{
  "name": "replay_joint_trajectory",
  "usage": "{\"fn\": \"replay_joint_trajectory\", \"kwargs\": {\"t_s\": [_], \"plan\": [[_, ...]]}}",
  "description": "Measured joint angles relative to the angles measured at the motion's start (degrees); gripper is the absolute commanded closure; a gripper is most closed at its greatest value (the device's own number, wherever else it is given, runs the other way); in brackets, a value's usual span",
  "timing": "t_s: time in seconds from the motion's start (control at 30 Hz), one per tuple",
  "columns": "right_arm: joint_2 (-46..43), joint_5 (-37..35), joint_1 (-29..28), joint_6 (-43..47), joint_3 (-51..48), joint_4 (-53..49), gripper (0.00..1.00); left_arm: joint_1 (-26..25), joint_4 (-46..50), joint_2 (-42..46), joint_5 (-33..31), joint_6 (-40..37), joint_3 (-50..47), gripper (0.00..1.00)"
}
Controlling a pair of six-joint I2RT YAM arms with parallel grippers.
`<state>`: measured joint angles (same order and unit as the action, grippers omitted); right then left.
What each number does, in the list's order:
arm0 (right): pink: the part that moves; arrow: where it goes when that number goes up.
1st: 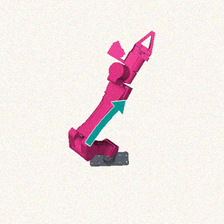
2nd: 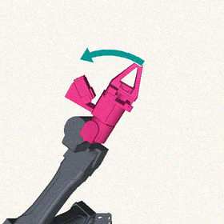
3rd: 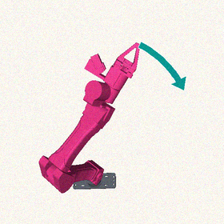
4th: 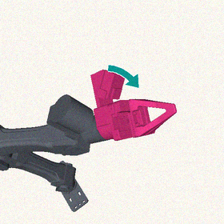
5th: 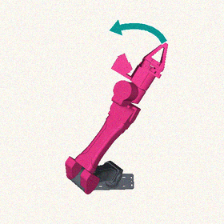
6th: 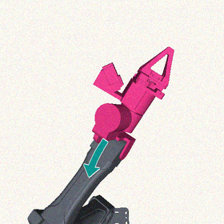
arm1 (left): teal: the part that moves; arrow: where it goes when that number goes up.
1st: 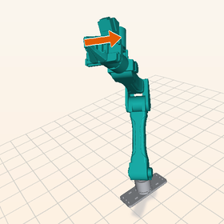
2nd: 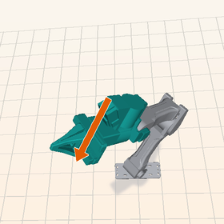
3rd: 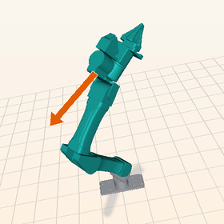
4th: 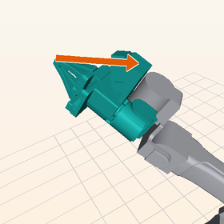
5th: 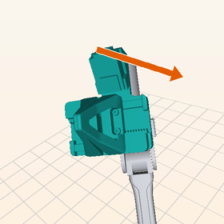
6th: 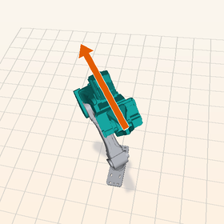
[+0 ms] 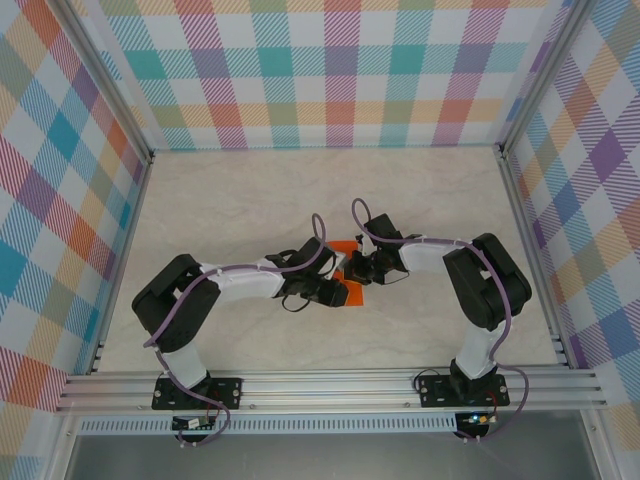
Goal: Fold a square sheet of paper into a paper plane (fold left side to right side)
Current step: Fold the triangle a second time at the center of the table.
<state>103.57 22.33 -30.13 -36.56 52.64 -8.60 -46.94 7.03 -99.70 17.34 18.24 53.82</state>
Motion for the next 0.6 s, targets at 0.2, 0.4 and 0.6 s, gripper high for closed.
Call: {"fn": "replay_joint_trajectory", "kwargs": {"t_s": [0.2,0.4,0.6], "plan": [[0.00,-0.07,0.00,0.04,0.13,-0.26,0.94,0.02,-1.33,-0.22,0.00,0.26,-1.64,0.72],[0.00,-0.22,0.00,0.20,0.31,-0.70,0.94,0.22,-2.71,-0.26,-0.72,0.39,-2.78,0.75],[0.00,-0.22,0.00,0.22,0.35,-0.81,0.94,0.22,-2.93,-0.28,-1.38,0.39,-3.06,0.76]]}}
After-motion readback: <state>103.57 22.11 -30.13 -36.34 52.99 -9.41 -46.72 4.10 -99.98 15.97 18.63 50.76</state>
